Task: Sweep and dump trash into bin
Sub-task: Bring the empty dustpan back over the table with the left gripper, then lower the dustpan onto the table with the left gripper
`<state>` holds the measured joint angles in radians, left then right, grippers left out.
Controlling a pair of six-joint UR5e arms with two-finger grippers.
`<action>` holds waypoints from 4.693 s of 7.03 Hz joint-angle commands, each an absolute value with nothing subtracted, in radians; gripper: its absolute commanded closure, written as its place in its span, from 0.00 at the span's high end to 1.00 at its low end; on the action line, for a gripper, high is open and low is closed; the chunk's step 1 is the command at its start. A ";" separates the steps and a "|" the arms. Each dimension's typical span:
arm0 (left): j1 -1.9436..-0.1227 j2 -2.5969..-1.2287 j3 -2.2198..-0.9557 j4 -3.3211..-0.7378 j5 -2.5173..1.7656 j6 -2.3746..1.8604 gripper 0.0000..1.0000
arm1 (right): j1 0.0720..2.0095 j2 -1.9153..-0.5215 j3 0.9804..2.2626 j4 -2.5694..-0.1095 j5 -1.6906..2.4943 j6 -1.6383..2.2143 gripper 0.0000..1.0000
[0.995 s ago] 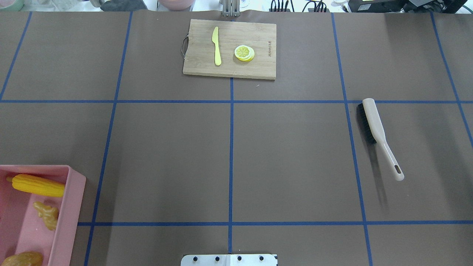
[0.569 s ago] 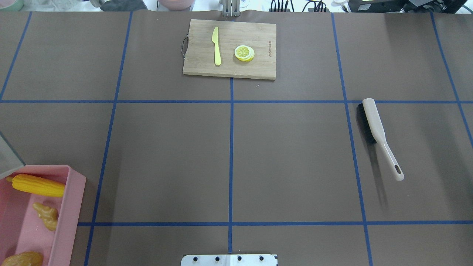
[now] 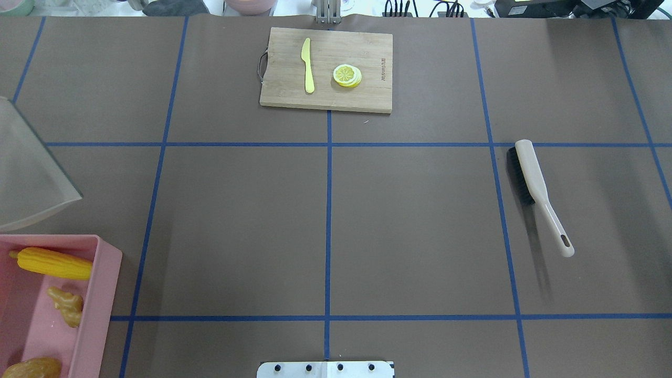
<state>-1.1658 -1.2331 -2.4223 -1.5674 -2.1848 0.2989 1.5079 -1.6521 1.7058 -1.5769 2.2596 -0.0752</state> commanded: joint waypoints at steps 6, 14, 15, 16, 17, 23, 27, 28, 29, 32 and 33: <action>-0.969 -1.618 -2.188 -1.515 -2.197 0.574 0.00 | 1.508 -1.652 1.706 -1.577 2.263 -0.075 1.00; -0.968 -1.862 -1.795 -1.659 -2.284 0.764 0.00 | 1.508 -1.655 1.703 -1.577 2.260 -0.075 1.00; -0.968 -1.880 -1.748 -1.701 -2.302 0.743 0.00 | 1.508 -1.655 1.703 -1.577 2.260 -0.075 1.00; -0.968 -1.885 -1.715 -1.738 -2.318 0.706 0.00 | 1.508 -1.655 1.703 -1.577 2.260 -0.075 1.00; -0.968 -1.891 -1.671 -1.797 -2.333 0.683 0.00 | 1.508 -1.655 1.703 -1.577 2.261 -0.075 1.00; -0.934 -1.887 -1.592 -1.913 -2.344 0.681 0.00 | 1.508 -1.655 1.703 -1.577 2.261 -0.075 1.00; -0.890 -1.879 -1.603 -1.914 -2.336 0.681 0.00 | 1.508 -1.655 1.703 -1.577 2.260 -0.075 1.00; -0.888 -1.876 -1.603 -1.916 -2.336 0.681 0.00 | 1.506 -1.655 1.703 -1.577 2.260 -0.075 1.00; -0.887 -1.865 -1.606 -1.916 -2.336 0.681 0.00 | 1.506 -1.655 1.703 -1.577 2.260 -0.075 1.00; -0.885 -1.847 -1.605 -1.917 -2.336 0.683 0.00 | 1.508 -1.655 1.703 -1.577 2.260 -0.075 1.00; -0.885 -1.847 -1.602 -1.917 -2.336 0.683 0.05 | 1.506 -1.655 1.703 -1.577 2.260 -0.075 1.00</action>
<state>-0.8857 -1.8494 -1.6053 -1.9173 -2.3363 0.6825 1.5071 -1.6552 1.7027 -1.5769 2.2596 -0.0752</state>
